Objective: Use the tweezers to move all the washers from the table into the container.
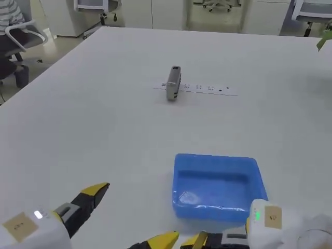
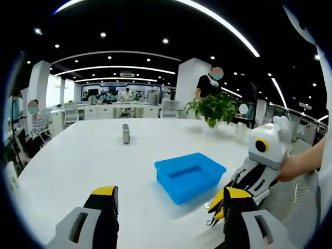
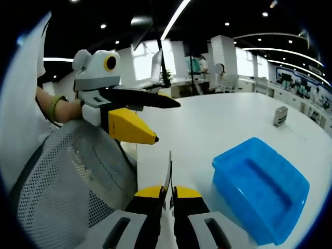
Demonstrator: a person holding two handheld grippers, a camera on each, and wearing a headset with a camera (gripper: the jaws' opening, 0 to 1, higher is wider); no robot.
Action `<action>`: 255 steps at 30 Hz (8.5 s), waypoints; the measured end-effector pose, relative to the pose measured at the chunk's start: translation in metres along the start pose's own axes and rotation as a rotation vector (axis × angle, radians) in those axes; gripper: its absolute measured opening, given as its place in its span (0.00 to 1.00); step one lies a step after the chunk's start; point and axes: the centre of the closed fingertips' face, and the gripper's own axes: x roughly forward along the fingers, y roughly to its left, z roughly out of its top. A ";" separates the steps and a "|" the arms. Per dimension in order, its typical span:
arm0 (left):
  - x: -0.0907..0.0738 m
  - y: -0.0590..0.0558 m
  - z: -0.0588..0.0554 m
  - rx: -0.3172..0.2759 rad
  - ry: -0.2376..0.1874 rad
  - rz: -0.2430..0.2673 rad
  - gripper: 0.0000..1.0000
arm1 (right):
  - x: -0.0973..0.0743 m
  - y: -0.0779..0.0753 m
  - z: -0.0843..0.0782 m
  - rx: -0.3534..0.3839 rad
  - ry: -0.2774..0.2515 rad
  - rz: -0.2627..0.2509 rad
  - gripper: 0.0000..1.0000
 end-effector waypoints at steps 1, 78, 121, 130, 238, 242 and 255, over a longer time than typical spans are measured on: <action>0.000 0.000 0.000 0.003 0.000 0.001 0.84 | -0.001 -0.003 -0.001 0.007 0.001 -0.009 0.04; -0.003 0.005 0.000 0.050 -0.003 0.030 0.83 | -0.070 -0.162 -0.006 0.201 0.055 -0.358 0.03; -0.001 0.002 -0.005 0.065 0.026 0.009 0.83 | -0.051 -0.055 0.016 0.208 -0.081 -0.121 0.04; 0.000 -0.002 -0.006 0.065 0.030 -0.006 0.83 | -0.035 -0.047 -0.009 0.260 -0.031 -0.080 0.04; 0.000 -0.004 -0.009 0.057 0.044 -0.029 0.82 | -0.093 -0.116 0.032 0.224 -0.132 -0.236 0.03; 0.000 -0.004 -0.010 0.057 0.044 -0.032 0.82 | -0.089 -0.123 0.031 0.231 -0.127 -0.236 0.03; 0.000 -0.003 -0.008 0.048 0.036 -0.025 0.82 | -0.071 -0.146 0.019 0.260 -0.069 -0.258 0.03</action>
